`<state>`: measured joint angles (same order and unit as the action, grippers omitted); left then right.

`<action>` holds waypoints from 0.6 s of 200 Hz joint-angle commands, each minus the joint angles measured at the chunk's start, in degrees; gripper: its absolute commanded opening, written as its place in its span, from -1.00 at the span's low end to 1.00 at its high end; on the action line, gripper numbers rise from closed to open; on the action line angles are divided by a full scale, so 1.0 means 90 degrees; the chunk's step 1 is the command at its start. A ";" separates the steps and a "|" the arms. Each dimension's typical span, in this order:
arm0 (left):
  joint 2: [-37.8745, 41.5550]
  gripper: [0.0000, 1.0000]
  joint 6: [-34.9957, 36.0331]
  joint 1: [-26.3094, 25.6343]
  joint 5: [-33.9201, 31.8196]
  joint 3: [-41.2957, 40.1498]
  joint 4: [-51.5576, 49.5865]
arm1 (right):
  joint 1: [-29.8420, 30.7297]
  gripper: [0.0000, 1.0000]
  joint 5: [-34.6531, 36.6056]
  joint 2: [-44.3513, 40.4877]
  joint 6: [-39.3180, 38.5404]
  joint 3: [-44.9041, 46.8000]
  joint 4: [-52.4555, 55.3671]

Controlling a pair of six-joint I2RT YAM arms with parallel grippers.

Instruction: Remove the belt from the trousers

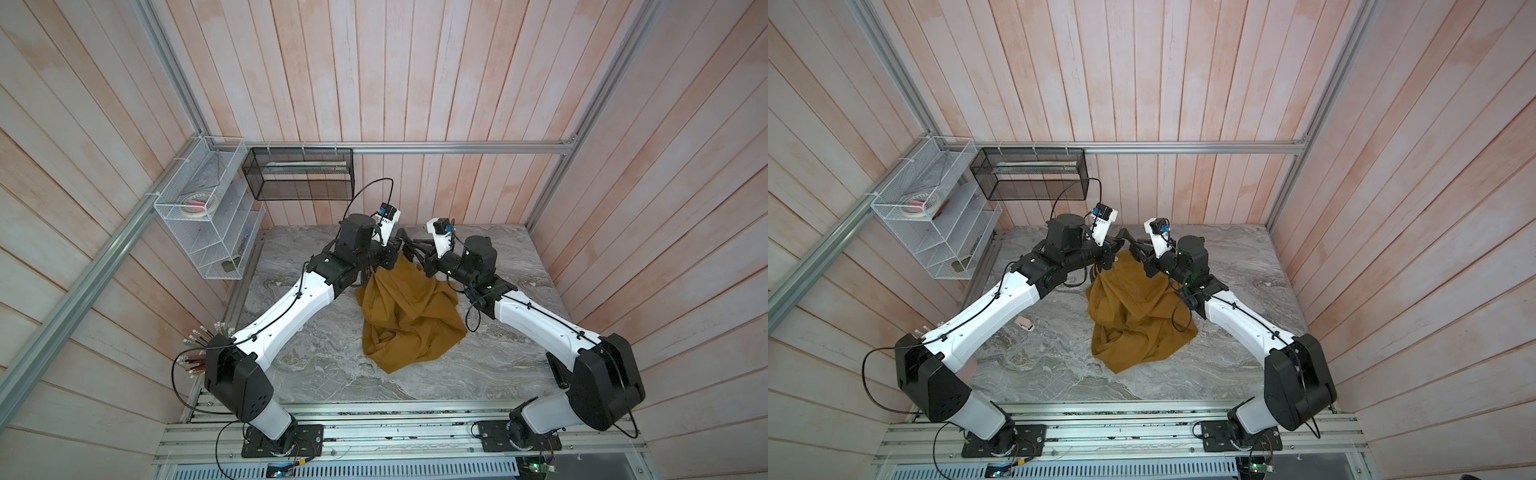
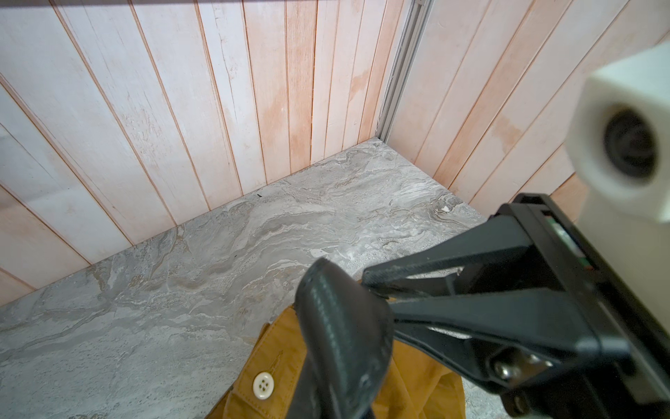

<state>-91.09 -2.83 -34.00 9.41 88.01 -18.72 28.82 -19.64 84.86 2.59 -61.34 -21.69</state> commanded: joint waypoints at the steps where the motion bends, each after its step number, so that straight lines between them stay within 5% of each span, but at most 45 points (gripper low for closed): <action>1: 0.0868 -1.00 -0.0108 0.0007 0.0518 0.0200 0.1075 | -0.0331 -0.61 0.0681 0.0288 0.0067 0.0362 0.0930; 32: 0.0945 -1.00 -0.0104 0.0054 0.0528 0.0129 0.1058 | -0.0363 -1.00 0.0649 0.0262 0.0085 0.0418 0.0882; 82: 0.1041 -1.00 -0.0135 0.0100 0.0623 0.0051 0.1133 | -0.0381 -1.00 0.0629 0.0239 0.0056 0.0461 0.0870; 120: 0.1123 -1.00 -0.0135 0.0123 0.0804 0.0104 0.1207 | -0.0391 -0.72 0.0663 0.0297 0.0060 0.0486 0.0868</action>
<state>-89.34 -2.83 -33.30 11.49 86.13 -18.90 28.77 -21.85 84.71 2.24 -60.03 -24.08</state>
